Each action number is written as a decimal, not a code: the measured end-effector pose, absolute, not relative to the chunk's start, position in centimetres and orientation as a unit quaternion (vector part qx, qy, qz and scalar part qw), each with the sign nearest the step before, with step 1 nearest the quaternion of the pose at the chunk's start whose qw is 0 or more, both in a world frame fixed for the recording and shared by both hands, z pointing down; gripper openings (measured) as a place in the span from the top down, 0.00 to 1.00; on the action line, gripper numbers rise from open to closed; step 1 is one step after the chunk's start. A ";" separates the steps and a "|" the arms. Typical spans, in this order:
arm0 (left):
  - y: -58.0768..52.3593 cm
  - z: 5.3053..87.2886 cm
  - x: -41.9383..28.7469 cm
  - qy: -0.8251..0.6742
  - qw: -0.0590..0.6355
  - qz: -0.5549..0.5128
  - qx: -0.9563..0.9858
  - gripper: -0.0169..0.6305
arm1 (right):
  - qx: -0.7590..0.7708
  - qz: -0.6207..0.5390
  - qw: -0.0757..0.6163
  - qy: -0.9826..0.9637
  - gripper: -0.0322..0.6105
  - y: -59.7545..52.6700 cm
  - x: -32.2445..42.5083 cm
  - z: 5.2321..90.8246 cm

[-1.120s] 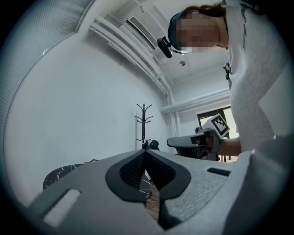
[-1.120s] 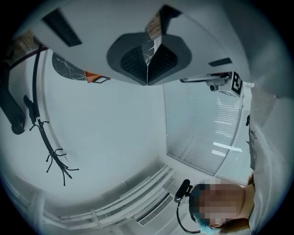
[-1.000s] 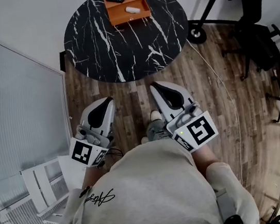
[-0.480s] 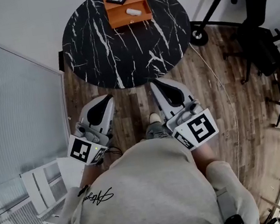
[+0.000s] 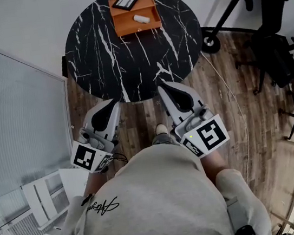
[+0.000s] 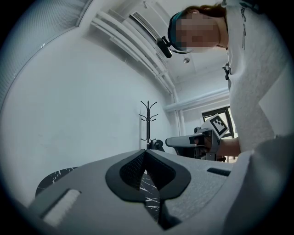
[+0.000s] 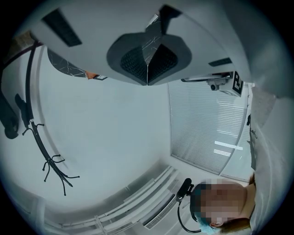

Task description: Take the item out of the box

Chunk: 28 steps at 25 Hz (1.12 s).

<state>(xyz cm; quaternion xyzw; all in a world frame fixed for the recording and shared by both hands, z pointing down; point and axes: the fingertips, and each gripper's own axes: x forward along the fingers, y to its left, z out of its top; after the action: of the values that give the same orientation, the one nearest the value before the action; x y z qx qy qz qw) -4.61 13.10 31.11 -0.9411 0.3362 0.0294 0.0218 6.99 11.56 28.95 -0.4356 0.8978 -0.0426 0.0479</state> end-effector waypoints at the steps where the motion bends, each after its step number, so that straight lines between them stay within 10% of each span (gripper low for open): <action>1: 12.8 31.1 -4.5 0.337 0.021 0.030 -0.941 0.97 | -0.435 -0.044 0.048 0.898 0.93 11.3 7.1 29.0; 28: 8.4 31.2 -0.7 0.375 0.021 0.027 -0.926 0.97 | -0.400 -0.054 0.050 0.914 0.93 6.3 10.8 29.5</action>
<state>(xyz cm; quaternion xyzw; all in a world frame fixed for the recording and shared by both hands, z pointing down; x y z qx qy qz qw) -0.68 8.39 31.19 -0.9264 0.3749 0.0274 0.0215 10.78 6.26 29.54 -0.4001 0.9135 -0.0541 0.0496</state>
